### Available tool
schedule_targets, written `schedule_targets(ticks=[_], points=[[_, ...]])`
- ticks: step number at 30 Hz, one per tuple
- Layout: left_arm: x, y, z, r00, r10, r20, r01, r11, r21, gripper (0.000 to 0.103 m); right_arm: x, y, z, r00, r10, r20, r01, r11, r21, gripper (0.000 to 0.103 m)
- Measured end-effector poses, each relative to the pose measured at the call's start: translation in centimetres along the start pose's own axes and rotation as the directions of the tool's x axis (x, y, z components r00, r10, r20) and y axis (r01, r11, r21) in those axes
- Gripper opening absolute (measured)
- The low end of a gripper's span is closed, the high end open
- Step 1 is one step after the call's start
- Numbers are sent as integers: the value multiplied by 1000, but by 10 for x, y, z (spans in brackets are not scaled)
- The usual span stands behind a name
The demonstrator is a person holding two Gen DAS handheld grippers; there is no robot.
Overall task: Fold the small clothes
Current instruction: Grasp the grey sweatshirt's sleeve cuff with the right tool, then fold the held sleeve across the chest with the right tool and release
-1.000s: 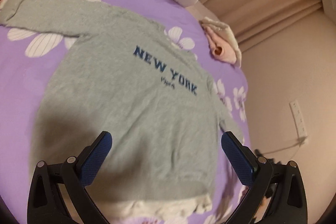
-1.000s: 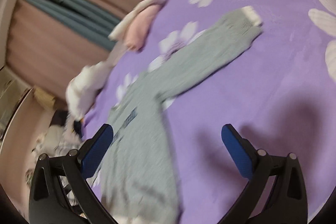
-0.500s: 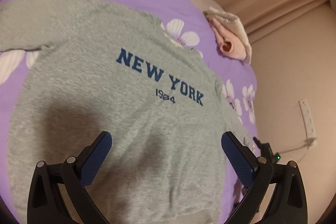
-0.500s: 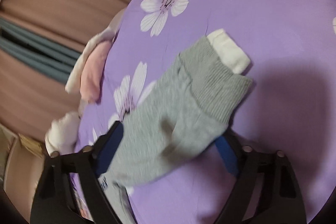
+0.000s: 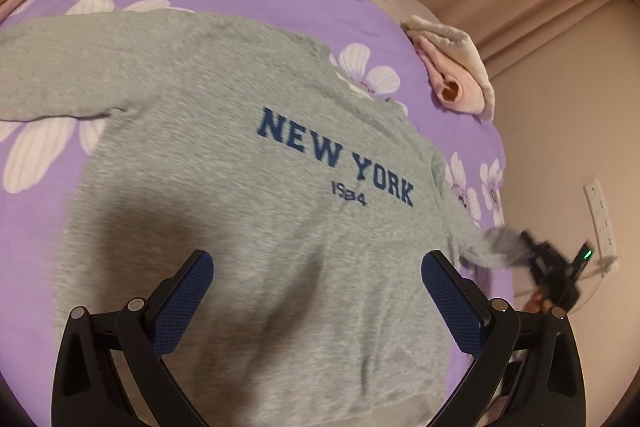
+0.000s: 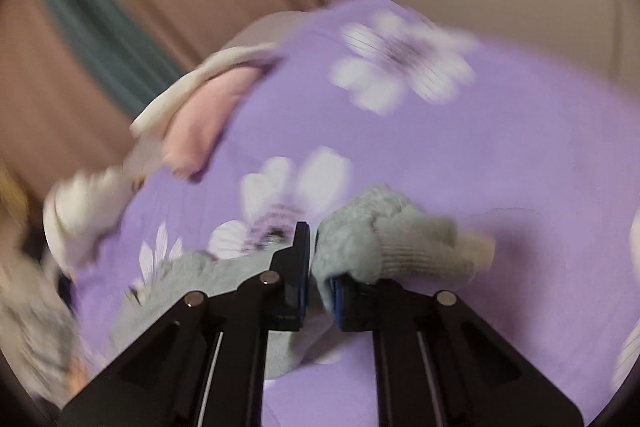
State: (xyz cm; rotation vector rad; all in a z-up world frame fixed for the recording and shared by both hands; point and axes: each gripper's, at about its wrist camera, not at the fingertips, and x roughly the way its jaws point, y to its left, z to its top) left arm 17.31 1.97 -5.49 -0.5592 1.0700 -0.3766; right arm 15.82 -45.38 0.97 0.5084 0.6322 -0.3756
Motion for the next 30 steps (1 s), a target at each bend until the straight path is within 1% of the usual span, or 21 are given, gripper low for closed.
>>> schedule_targets(ticks=[2, 4, 6, 7, 10, 11, 12, 15, 17, 18, 19, 20, 21, 22, 24, 25, 26, 27, 28, 29, 30], points=[[-7, 6, -1, 1000, 3, 10, -3, 1000, -7, 103, 0, 53, 6, 999, -43, 3, 42, 986, -162, 11], [-12, 12, -1, 1000, 0, 17, 0, 1000, -18, 103, 8, 99, 4, 997, -73, 5, 72, 956, -284, 11], [-18, 20, -2, 1000, -4, 22, 5, 1000, -31, 103, 18, 145, -10, 995, -98, 14, 95, 903, -418, 11], [-21, 24, -2, 1000, -3, 23, 4, 999, -37, 103, 24, 166, -21, 994, -110, 18, 105, 867, -487, 11], [-29, 38, -2, 999, 7, 37, -5, 998, -62, 103, 45, 221, -70, 992, -124, 9, 97, 729, -678, 9], [-31, 43, -2, 999, 14, 41, -11, 997, -72, 103, 54, 241, -95, 991, -131, 9, 94, 659, -746, 9], [-33, 46, -2, 999, 18, 42, -14, 997, -78, 103, 60, 252, -106, 991, -132, 9, 91, 626, -775, 8], [-35, 54, -2, 999, 29, 37, -25, 995, -94, 103, 80, 281, -154, 987, -161, 14, 90, 479, -873, 6], [-36, 57, -2, 999, 31, 35, -27, 995, -96, 103, 93, 285, -184, 975, -220, 34, 115, 364, -924, 12], [-37, 58, -3, 999, 31, 37, -27, 995, -94, 103, 97, 285, -195, 971, -236, 43, 119, 320, -940, 19], [-37, 59, -3, 999, 33, 40, -29, 995, -93, 103, 99, 282, -204, 969, -244, 46, 117, 282, -952, 34], [-37, 59, -2, 999, 36, 40, -32, 995, -93, 103, 99, 279, -212, 968, -248, 46, 109, 246, -963, 43], [-36, 59, -1, 999, 35, 39, -31, 995, -95, 103, 95, 280, -214, 969, -242, 59, 117, 232, -966, 55], [-34, 59, -1, 999, 32, 38, -28, 995, -97, 103, 89, 279, -215, 971, -227, 73, 122, 215, -969, 60], [-31, 57, 1, 999, 27, 35, -23, 994, -103, 103, 74, 279, -212, 980, -194, 40, 78, 192, -978, 68], [-28, 55, 1, 999, 22, 31, -19, 994, -106, 103, 71, 281, -212, 983, -180, 28, 60, 176, -983, 71], [-26, 52, 2, 1000, 12, 29, -9, 994, -108, 103, 63, 285, -213, 987, -157, 36, 55, 120, -991, 72], [-25, 51, 2, 1000, 4, 29, -1, 994, -107, 103, 63, 287, -215, 987, -153, 49, 63, 93, -994, 76], [-25, 49, 1, 1000, -3, 27, 6, 994, -105, 103, 63, 289, -214, 986, -161, 52, 66, 83, -994, 82], [-25, 45, 0, 1000, -12, 27, 15, 995, -99, 103, 65, 291, -209, 983, -181, 12, 34, 119, -992, 84], [-27, 44, -1, 999, -17, 29, 20, 995, -94, 103, 67, 292, -203, 980, -193, -49, -13, 186, -982, 85]])
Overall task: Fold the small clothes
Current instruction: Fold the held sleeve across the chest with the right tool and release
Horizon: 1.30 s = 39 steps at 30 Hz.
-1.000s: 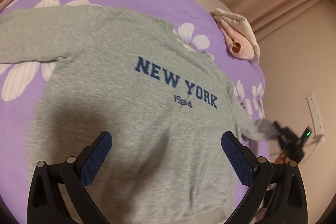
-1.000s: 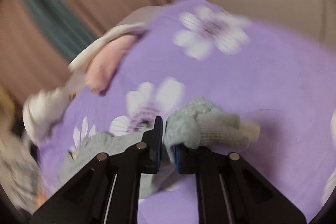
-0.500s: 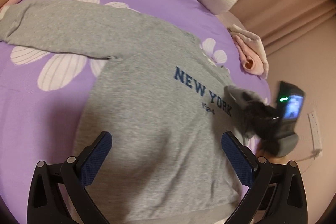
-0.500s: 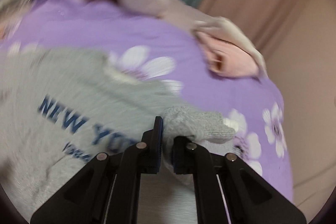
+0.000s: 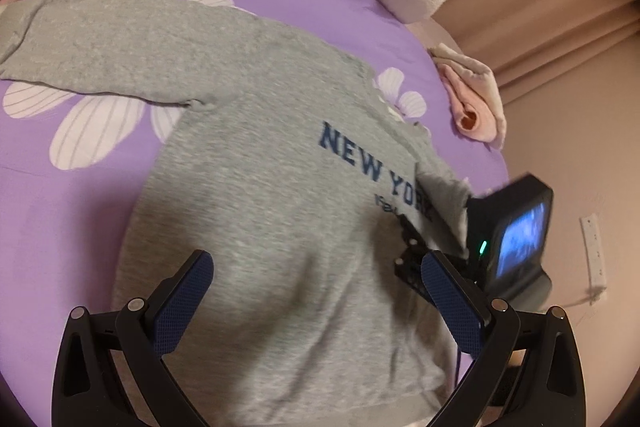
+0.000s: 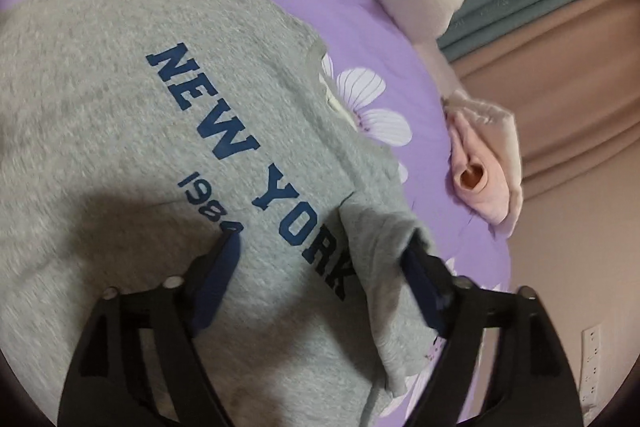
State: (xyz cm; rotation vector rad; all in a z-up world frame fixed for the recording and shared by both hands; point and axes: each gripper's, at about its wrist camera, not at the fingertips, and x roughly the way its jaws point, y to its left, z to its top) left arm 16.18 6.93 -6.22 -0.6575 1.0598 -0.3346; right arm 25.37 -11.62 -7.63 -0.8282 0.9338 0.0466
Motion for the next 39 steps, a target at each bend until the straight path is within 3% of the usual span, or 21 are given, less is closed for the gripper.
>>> schedule_targets(ticks=[2, 4, 7, 11, 13, 15, 16, 17, 18, 19, 21, 22, 23, 24, 27, 29, 31, 32, 35, 37, 39], points=[[-4, 0, -1, 1000, -2, 3, 2, 1000, 7, 103, 3, -24, 1, 988, 157, -5, -153, 966, 207, 85], [-7, 2, -1, 1000, 11, 11, -11, 1000, 9, 103, 7, -46, -7, 959, 281, 41, -273, 875, 399, 88], [-9, 6, 0, 1000, 26, 10, -26, 1000, 3, 103, 19, -74, -32, 863, 473, 178, -459, 587, 667, 90], [-10, 11, -1, 1000, 25, 6, -25, 1000, -2, 103, 48, -89, -85, 700, 548, 457, -532, -27, 847, 91], [-10, 12, -2, 1000, 19, 2, -19, 1000, -6, 103, 58, -88, -109, 661, 482, 575, -502, -286, 816, 89], [-8, 13, -3, 1000, 18, -2, -18, 1000, -9, 103, 61, -83, -123, 652, 430, 625, -470, -418, 777, 77], [-8, 13, -3, 1000, 18, -4, -18, 1000, -10, 103, 63, -79, -127, 660, 414, 626, -446, -455, 771, 62], [-7, 13, -3, 1000, 18, -7, -18, 1000, -12, 103, 65, -76, -128, 685, 406, 604, -421, -457, 784, 52], [-7, 13, -3, 1000, 16, -10, -16, 1000, -12, 103, 68, -77, -127, 709, 408, 576, -403, -436, 805, 30], [-7, 12, -4, 1000, 15, -12, -15, 1000, -11, 103, 68, -73, -124, 741, 409, 532, -380, -399, 835, 18], [-8, 11, -4, 1000, 21, -13, -21, 1000, -2, 103, 66, -74, -113, 784, 395, 479, -378, -308, 873, 17], [-8, 11, -4, 1000, 24, -14, -24, 1000, -1, 103, 59, -76, -101, 824, 379, 422, -375, -195, 906, 16], [-8, 11, -5, 1000, 26, -16, -26, 1000, 2, 103, 46, -73, -76, 873, 347, 343, -369, 9, 929, 16], [-8, 11, -4, 999, 28, -17, -28, 1000, 3, 103, 40, -74, -61, 897, 321, 303, -361, 139, 922, 16], [-9, 12, -4, 999, 35, -16, -35, 999, 6, 103, 7, -32, 12, 968, 176, 181, -252, 695, 674, 16], [-10, 13, -4, 999, 38, -13, -38, 999, 0, 103, -1, 8, 39, 986, 112, 122, -154, 894, 421, 16], [-10, 13, -4, 999, 36, -11, -36, 999, -5, 103, -6, 49, 49, 995, -2, 101, -14, 987, 158, 17], [-10, 13, -4, 999, 38, -9, -38, 999, -6, 103, -6, 73, 51, 993, -71, 96, 71, 997, 5, 18], [-11, 16, -5, 999, 39, -11, -39, 999, -15, 103, -3, 112, 36, 951, -276, 139, 305, 911, -278, 41], [-10, 16, -5, 999, 40, -14, -40, 999, -15, 103, -7, 122, 29, 929, -326, 176, 368, 864, -344, 46], [-9, 15, -5, 999, 45, -15, -46, 999, -12, 103, -16, 117, 21, 927, -331, 176, 372, 868, -327, 54]])
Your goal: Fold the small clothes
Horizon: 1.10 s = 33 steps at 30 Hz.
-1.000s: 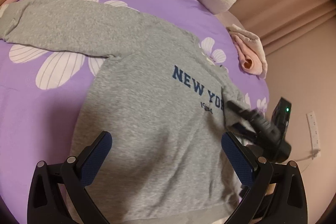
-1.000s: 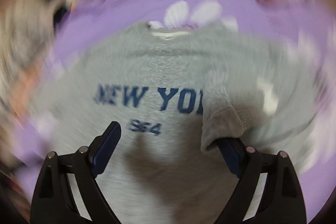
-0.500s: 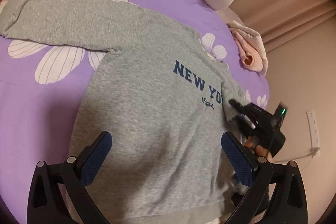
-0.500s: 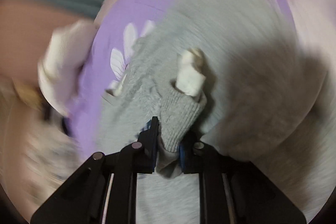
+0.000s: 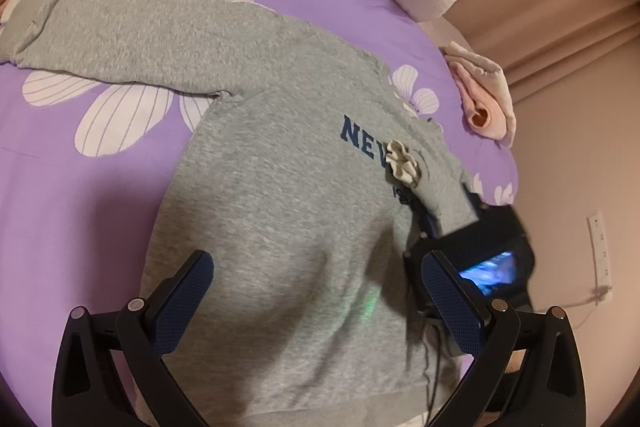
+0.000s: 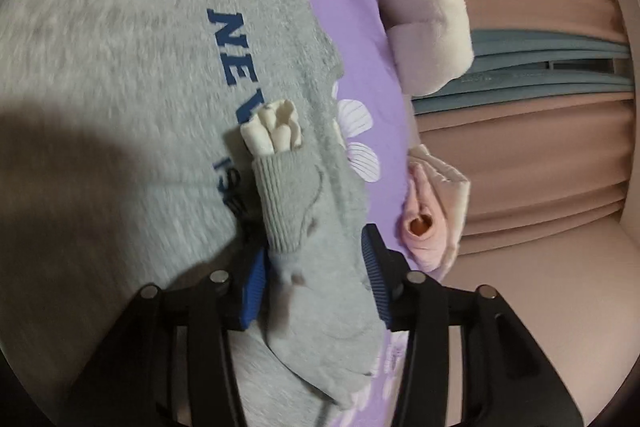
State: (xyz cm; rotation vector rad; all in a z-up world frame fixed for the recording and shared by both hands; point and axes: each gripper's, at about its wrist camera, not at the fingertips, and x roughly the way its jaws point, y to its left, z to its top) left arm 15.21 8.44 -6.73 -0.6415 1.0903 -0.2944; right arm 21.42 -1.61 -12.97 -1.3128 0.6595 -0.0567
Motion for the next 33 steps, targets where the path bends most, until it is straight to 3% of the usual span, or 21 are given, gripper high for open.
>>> schedule_targets(ticks=[3, 4, 5, 6, 7, 8, 10, 11, 12, 13, 14, 16, 19, 20, 23, 26, 28, 30, 33], points=[[3, 0, 1, 1000, 2, -4, -2, 1000, -2, 103, -12, -13, -20, 999, -3, 54, 2, 1000, 15, 62], [3, -1, 1, 1000, 1, -6, -1, 1000, -2, 103, -15, -21, -27, 997, 48, 60, -51, 997, 54, 64], [4, -1, 1, 1000, -3, -10, 3, 1000, -3, 103, -18, -35, -36, 987, 151, 55, -158, 977, 144, 64], [5, -1, 1, 1000, -4, -11, 4, 1000, -3, 103, -16, -52, -46, 965, 254, 67, -262, 931, 252, 63], [5, -1, 1, 1000, -3, -10, 3, 1000, -2, 103, -16, -68, -61, 927, 359, 106, -371, 845, 386, 63], [5, 0, 1, 1000, 1, -9, -1, 1000, 0, 103, -10, -90, -76, 869, 461, 180, -480, 696, 535, 63], [5, 0, 1, 1000, 4, -10, -4, 1000, -5, 103, 9, -116, -111, 766, 551, 330, -577, 364, 731, 63], [5, 1, 1, 1000, 3, -12, -3, 1000, -10, 103, 24, -124, -132, 717, 572, 399, -579, 169, 798, 63], [6, 1, 1, 1000, 0, -14, -1, 1000, -12, 103, 36, -126, -144, 691, 576, 436, -559, 44, 828, 62], [6, 1, 1, 1000, 0, -15, -1, 1000, -12, 103, 44, -125, -153, 685, 573, 450, -529, -34, 848, 56], [7, 0, 1, 1000, 3, -17, -3, 1000, -8, 103, 46, -122, -158, 702, 567, 431, -496, -45, 867, 53], [9, -4, 2, 1000, 3, -21, -3, 1000, 6, 103, 53, -125, -163, 748, 555, 364, -427, -17, 904, 44], [14, -13, 4, 1000, 4, -28, -3, 1000, 28, 103, 63, -134, -174, 783, 522, 337, -378, -31, 925, 36], [17, -16, 4, 999, 0, -33, 1, 999, 35, 103, 65, -137, -179, 814, 502, 292, -324, -25, 946, 37], [24, -26, 1, 999, -10, -53, 13, 998, 59, 103, 80, -152, -198, 854, 484, 190, -207, -18, 978, 45], [29, -30, -1, 998, -7, -66, 12, 997, 76, 103, 101, -157, -224, 835, 523, 170, -167, -54, 985, 48], [33, -31, -1, 997, 3, -72, 2, 997, 76, 103, 115, -157, -228, 816, 558, 151, -153, -44, 987, 54], [36, -29, 0, 997, 9, -78, -4, 998, 69, 103, 128, -154, -229, 796, 587, 149, -147, -52, 988, 52], [39, -26, 1, 996, 22, -86, -17, 998, 62, 103, 137, -150, -235, 768, 608, 202, -195, -79, 978, 16]])
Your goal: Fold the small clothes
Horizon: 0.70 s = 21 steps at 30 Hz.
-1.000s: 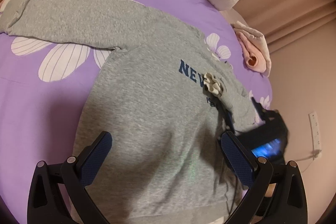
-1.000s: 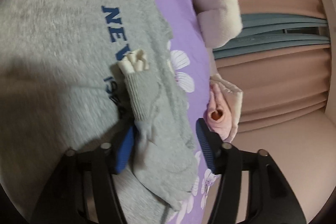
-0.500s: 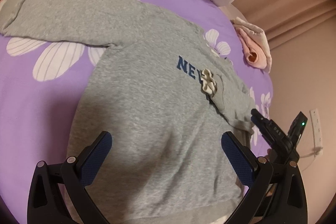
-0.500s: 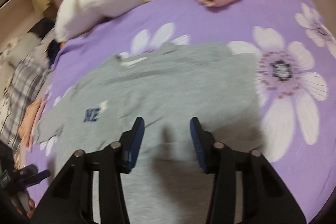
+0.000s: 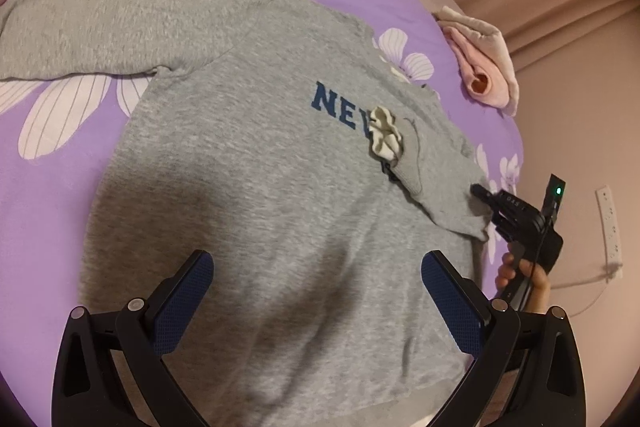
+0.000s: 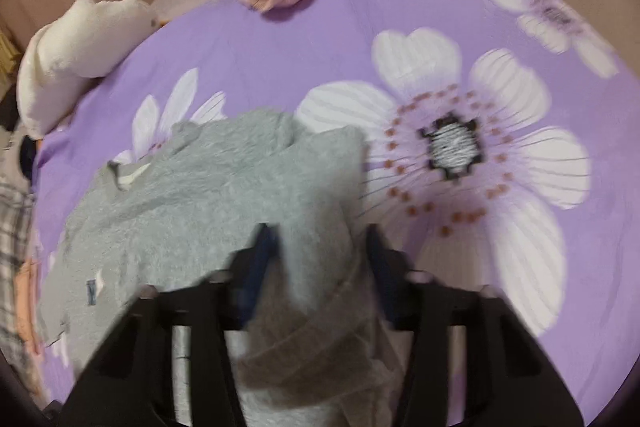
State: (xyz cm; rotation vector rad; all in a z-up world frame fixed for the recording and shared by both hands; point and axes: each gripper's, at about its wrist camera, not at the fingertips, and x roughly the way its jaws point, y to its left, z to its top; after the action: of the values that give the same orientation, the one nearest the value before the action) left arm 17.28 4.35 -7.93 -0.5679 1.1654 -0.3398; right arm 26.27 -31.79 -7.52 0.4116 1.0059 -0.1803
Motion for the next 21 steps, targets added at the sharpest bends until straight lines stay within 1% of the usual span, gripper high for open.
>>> schedule_targets(ticks=[1, 3, 4, 7, 9, 10, 12, 15, 16, 18, 19, 20, 21], points=[[1, 1, 0, 1000, 3, -4, -3, 1000, -3, 103, 0, -3, 0, 1000, 16, 1, -16, 1000, 4, 12], [1, 1, 1, 1000, 7, -8, -7, 1000, -3, 103, -6, -11, 2, 997, 80, 15, -80, 996, 42, 9], [1, 2, 2, 1000, 10, -6, -10, 1000, -2, 103, -13, -21, 4, 993, 112, 45, -115, 990, 76, 8], [2, 2, 4, 1000, 17, -6, -17, 1000, -1, 103, -24, -37, 8, 995, 36, 91, -44, 995, 95, 6], [2, 3, 4, 1000, 19, -6, -19, 1000, -2, 103, -20, -49, 9, 996, 57, 67, -64, 992, 107, 6], [3, 3, 5, 1000, 23, -7, -23, 1000, -3, 103, -16, -49, 9, 998, 40, 54, -45, 995, 94, 6], [2, 5, 5, 1000, 23, -7, -24, 1000, -11, 103, -9, -52, 9, 998, -31, 47, 28, 996, 79, 7], [-6, 7, 4, 1000, 22, 5, -22, 1000, -5, 103, -6, -65, 12, 999, -28, 26, 23, 985, 168, 16], [-12, 9, 4, 1000, 27, 15, -27, 1000, -2, 103, -11, -64, 12, 999, -23, 31, 17, 985, 171, 23], [-21, 17, 5, 999, 38, 35, -38, 999, -10, 103, -32, -55, 10, 994, -42, 103, 30, 993, 111, 28], [-26, 22, 5, 998, 45, 48, -44, 999, -21, 103, -43, -49, 8, 990, -30, 139, 20, 997, 68, 28], [-33, 31, 5, 997, 51, 65, -49, 998, -43, 103, -55, -41, 5, 986, 19, 164, -22, 1000, 19, 28], [-36, 36, 5, 996, 52, 74, -48, 997, -59, 103, -62, -33, 2, 983, 89, 158, -86, 996, -25, 28]])
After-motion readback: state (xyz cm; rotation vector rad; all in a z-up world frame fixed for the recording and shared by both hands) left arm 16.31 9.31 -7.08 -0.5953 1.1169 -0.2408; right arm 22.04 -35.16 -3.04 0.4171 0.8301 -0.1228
